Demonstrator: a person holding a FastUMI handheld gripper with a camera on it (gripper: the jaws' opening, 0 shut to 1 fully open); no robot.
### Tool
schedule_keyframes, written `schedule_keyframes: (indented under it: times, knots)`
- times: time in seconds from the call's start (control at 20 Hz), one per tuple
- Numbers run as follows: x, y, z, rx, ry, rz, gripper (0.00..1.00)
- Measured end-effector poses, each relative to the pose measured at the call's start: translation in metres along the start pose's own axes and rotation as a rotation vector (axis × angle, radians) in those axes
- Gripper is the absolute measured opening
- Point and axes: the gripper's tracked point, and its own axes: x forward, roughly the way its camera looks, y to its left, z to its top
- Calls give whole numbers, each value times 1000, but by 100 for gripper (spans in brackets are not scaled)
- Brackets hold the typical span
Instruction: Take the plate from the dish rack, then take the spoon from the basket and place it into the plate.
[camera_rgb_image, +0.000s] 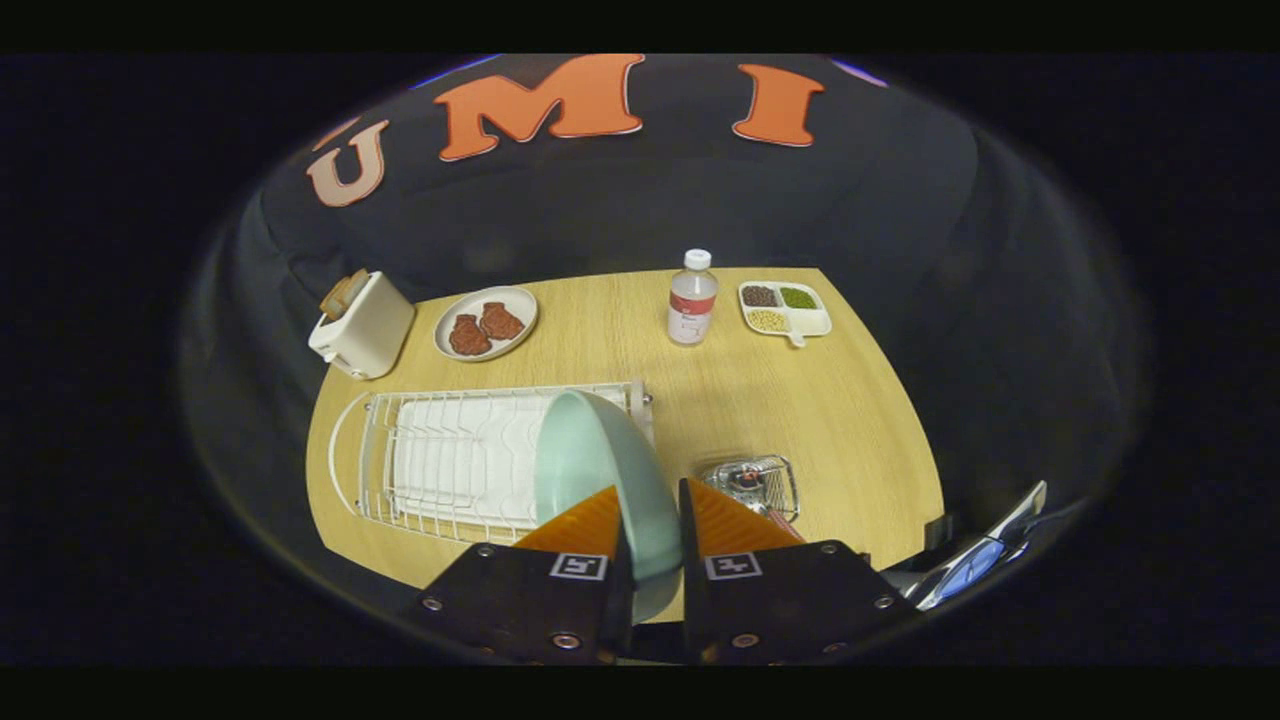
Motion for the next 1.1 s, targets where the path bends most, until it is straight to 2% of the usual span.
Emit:
schedule_keyframes:
  times: [0.2,0.7,1.1]
  knots:
    - [-6,-17,-21,28,19,34,21]
    - [4,-42,-114,132,137,201,21]
    - [22,-47,-167,249,189,349,21]
